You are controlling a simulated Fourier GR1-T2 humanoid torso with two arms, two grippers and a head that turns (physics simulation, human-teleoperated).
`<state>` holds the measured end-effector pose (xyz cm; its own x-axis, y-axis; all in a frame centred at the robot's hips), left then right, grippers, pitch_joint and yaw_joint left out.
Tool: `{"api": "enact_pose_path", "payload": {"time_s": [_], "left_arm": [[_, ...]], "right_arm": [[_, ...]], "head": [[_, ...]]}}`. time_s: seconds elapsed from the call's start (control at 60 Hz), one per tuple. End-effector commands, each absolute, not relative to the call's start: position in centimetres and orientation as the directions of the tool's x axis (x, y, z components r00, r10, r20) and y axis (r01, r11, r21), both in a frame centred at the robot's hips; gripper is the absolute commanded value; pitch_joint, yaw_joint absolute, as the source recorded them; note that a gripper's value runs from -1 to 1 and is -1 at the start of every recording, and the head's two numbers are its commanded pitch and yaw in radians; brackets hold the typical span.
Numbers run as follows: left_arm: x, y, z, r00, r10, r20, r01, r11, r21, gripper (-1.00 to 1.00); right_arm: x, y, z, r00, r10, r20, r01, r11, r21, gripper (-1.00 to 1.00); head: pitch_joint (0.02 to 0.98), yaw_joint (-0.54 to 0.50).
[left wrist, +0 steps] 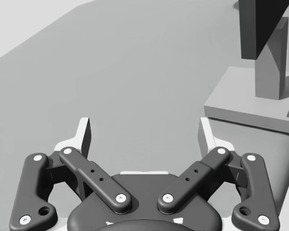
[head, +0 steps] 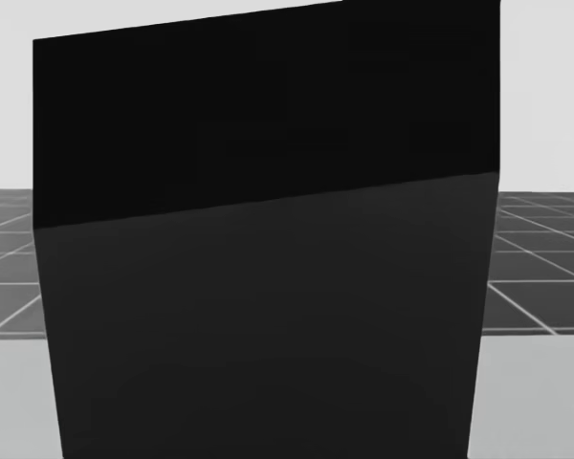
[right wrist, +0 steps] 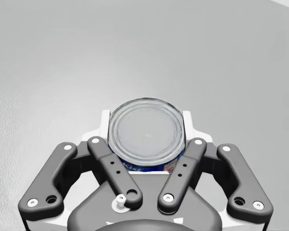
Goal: Reach around the screen and pick up the object behind it.
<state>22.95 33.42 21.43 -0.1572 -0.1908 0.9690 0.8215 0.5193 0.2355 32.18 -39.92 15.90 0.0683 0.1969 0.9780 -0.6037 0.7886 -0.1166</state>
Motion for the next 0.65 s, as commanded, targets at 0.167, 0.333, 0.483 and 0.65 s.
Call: {"api": "enact_pose_path", "payload": {"time_s": [0.167, 0.333, 0.483, 0.65], "left_arm": [[22.9, 33.3, 21.6, -0.157, -0.19, 0.969, 0.833, 0.502, 0.233, -1.0], [22.9, 33.3, 21.8, -0.161, -0.19, 0.969, 0.832, 0.502, 0.237, -1.0], [22.5, 33.0, 22.1, -0.17, -0.186, 0.968, 0.836, 0.493, 0.241, -1.0], [22.0, 32.5, 22.7, -0.19, -0.19, 0.963, 0.84, 0.477, 0.26, -1.0]], "right_arm": [[31.7, -44.4, 24.5, -0.132, 0.202, 0.9705, -0.392, 0.889, -0.238, 0.96], [30.9, -44.1, 28.1, -0.235, 0.213, 0.9483, -0.334, 0.899, -0.285, 0.99], [30.2, -42.3, 31.2, -0.345, 0.243, 0.9068, -0.261, 0.903, -0.341, 1.0], [29.2, -40.9, 35.7, -0.458, 0.243, 0.8551, -0.172, 0.919, -0.354, 1.0]], "head": [[0.227, -0.03], [0.224, -0.03], [0.223, -0.03], [0.223, -0.04]]}}
